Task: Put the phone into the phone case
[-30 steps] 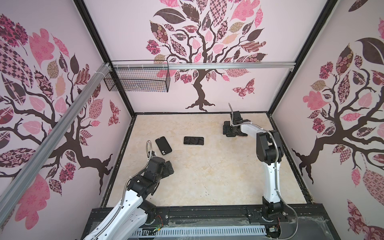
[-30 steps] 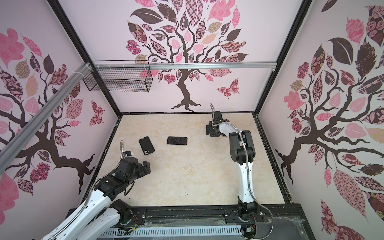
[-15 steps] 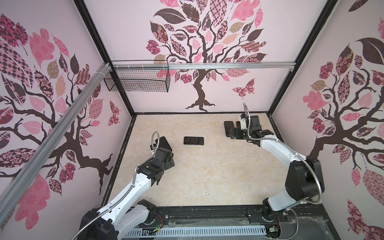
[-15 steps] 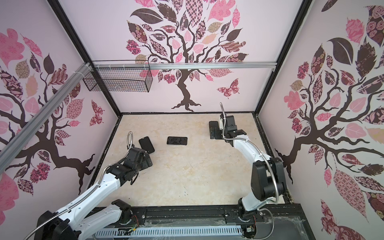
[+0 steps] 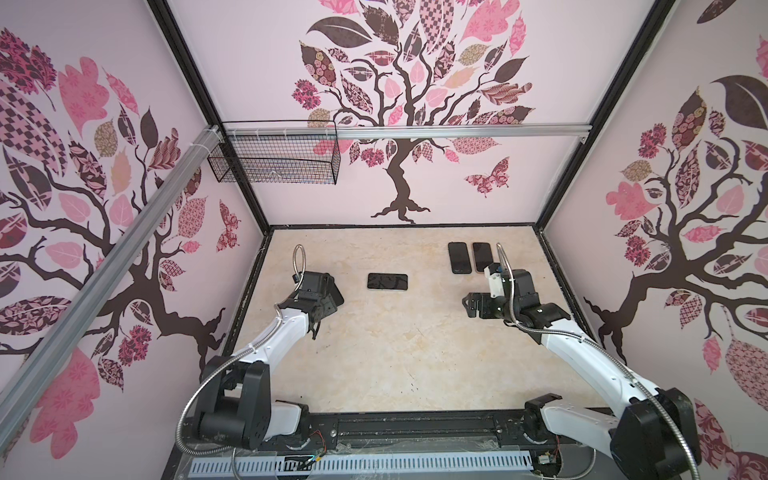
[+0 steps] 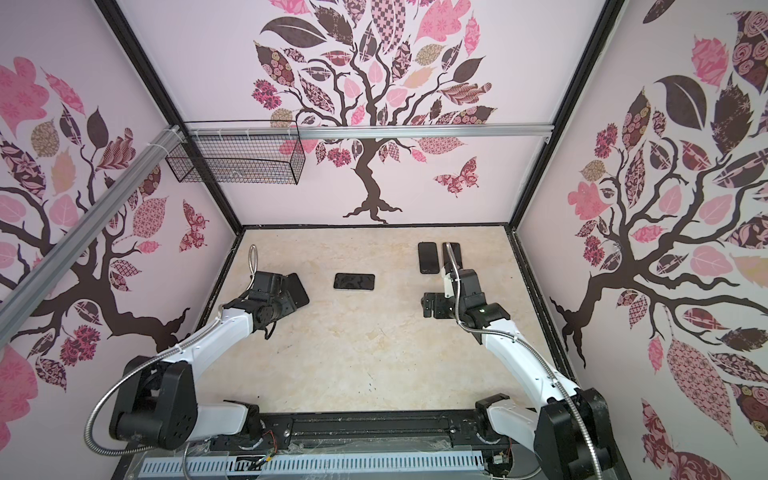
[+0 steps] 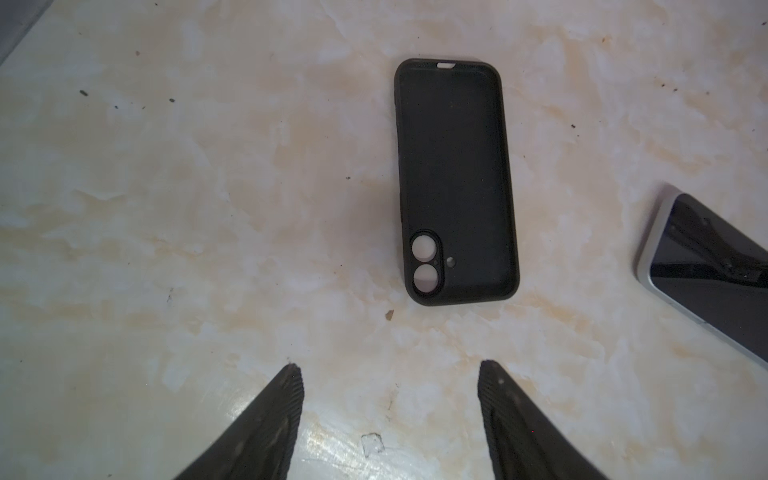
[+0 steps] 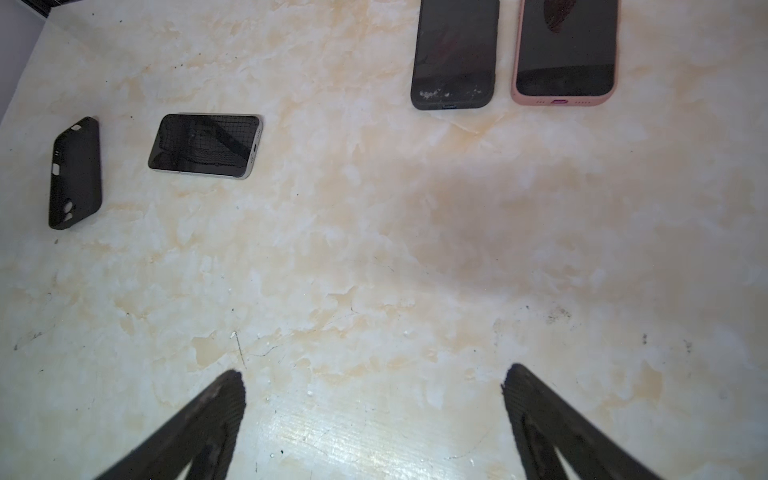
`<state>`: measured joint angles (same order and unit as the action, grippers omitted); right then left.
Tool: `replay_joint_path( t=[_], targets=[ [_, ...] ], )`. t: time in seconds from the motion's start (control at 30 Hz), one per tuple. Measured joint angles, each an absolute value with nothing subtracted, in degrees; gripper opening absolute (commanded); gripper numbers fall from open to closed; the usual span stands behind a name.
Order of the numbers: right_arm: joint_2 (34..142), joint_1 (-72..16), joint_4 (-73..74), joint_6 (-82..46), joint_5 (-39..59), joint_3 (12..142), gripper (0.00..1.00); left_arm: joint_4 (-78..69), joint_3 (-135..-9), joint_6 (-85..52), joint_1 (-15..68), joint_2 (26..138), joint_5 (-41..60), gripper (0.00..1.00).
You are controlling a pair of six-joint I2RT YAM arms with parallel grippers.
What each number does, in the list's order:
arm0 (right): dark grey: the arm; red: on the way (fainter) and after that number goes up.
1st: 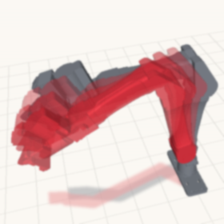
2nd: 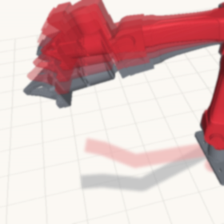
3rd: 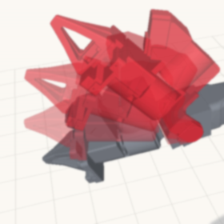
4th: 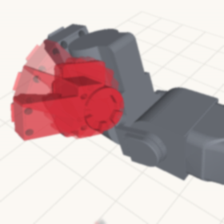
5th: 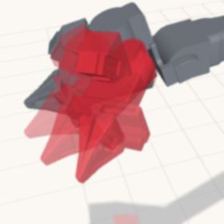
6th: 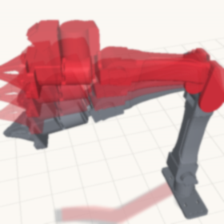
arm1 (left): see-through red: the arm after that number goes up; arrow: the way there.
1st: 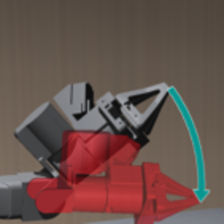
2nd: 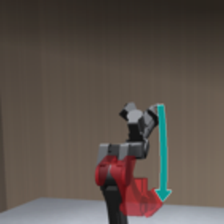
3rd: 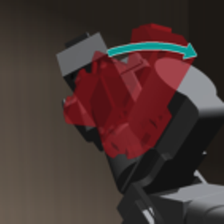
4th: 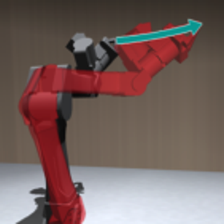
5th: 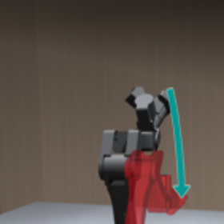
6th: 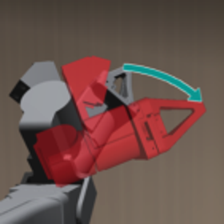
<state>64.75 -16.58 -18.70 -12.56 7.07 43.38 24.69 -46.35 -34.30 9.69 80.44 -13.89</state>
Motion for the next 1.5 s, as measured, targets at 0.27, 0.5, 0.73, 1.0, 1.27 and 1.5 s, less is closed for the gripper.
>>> replay_joint_path(
  t=[0.27, 0.5, 0.73, 1.0, 1.27, 1.5],
  targets=[
    [63.09, -17.74, -18.50, -13.34, 9.39, 41.91, 1.00, 23.18, -52.56, -32.86, 8.97, 90.52, -14.04, 0.54],
    [62.81, -17.74, -18.02, -13.74, 10.55, 41.47, 1.00, 22.65, -54.37, -32.49, 6.79, 95.11, -14.06, 0.48],
    [62.81, -17.74, -17.74, -13.78, 10.98, 41.47, 1.00, 21.82, -56.40, -32.32, 3.36, 99.63, -11.33, 0.39],
    [62.81, -17.74, -17.74, -13.80, 11.22, 41.47, 1.00, 21.19, -58.08, -31.77, 3.03, 102.02, -8.93, 0.19],
    [62.81, -17.74, -17.69, -13.80, 11.57, 41.47, 1.00, 21.23, -58.24, -30.79, 3.03, 102.04, -7.79, 0.00],
    [62.81, -17.74, -17.69, -13.85, 11.81, 41.47, 1.00, 22.87, -60.07, -28.93, 3.03, 102.04, -4.56, 0.00]
  ],
)
